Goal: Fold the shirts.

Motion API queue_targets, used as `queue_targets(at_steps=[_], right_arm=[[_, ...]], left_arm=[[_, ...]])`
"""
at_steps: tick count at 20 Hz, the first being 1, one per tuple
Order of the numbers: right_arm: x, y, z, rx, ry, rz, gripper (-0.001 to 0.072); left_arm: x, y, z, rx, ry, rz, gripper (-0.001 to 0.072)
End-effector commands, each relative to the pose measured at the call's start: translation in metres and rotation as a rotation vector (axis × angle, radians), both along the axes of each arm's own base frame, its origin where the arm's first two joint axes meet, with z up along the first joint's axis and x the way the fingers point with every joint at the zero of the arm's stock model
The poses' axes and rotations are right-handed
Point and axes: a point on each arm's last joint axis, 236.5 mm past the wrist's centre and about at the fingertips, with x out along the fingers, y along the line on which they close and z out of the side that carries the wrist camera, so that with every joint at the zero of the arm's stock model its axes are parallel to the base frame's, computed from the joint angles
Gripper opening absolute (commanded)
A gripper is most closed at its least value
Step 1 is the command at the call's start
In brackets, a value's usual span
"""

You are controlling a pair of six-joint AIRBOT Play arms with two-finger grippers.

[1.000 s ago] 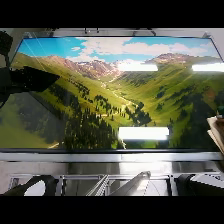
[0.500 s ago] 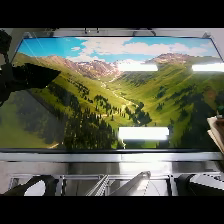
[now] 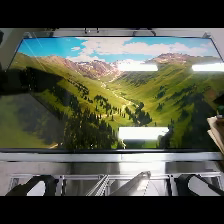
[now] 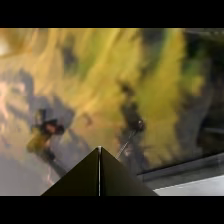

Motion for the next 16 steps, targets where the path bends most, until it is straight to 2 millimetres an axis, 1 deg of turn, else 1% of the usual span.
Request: queue_targets(at_steps=[1, 2, 3, 4, 6, 7, 9, 16], right_arm=[[-0.034, 0.109, -0.028, 0.043, -0.150, 0.246, 0.0019], [-0.051, 0.135, -0.041, 0.062, -0.184, 0.300, 0.0020], [-0.061, 0.152, -0.054, 0.074, -0.219, 0.316, 0.0021], [-0.067, 0.162, -0.063, 0.076, -0.236, 0.325, 0.0021], [-0.075, 0.170, -0.073, 0.088, -0.209, 0.345, 0.0022], [-0.075, 0.173, -0.074, 0.099, -0.203, 0.350, 0.0022], [-0.075, 0.175, -0.073, 0.110, -0.203, 0.347, 0.0021], [-0.075, 0.174, -0.073, 0.109, -0.202, 0.347, 0.0021]], left_arm=[[-0.041, -0.004, -0.046, 0.089, 0.045, 0.079, 0.0005], [-0.051, -0.006, -0.063, 0.084, 0.073, 0.105, 0.0005], [-0.058, -0.007, -0.079, 0.078, 0.104, 0.134, 0.0013], [-0.064, -0.007, -0.093, 0.071, 0.139, 0.156, 0.0022], [-0.075, -0.010, -0.109, 0.062, 0.188, 0.156, 0.0022], [-0.077, -0.010, -0.113, 0.060, 0.201, 0.152, 0.0023], [-0.080, -0.012, -0.112, 0.056, 0.205, 0.138, 0.0023], [-0.079, -0.011, -0.113, 0.054, 0.213, 0.144, 0.0023]])
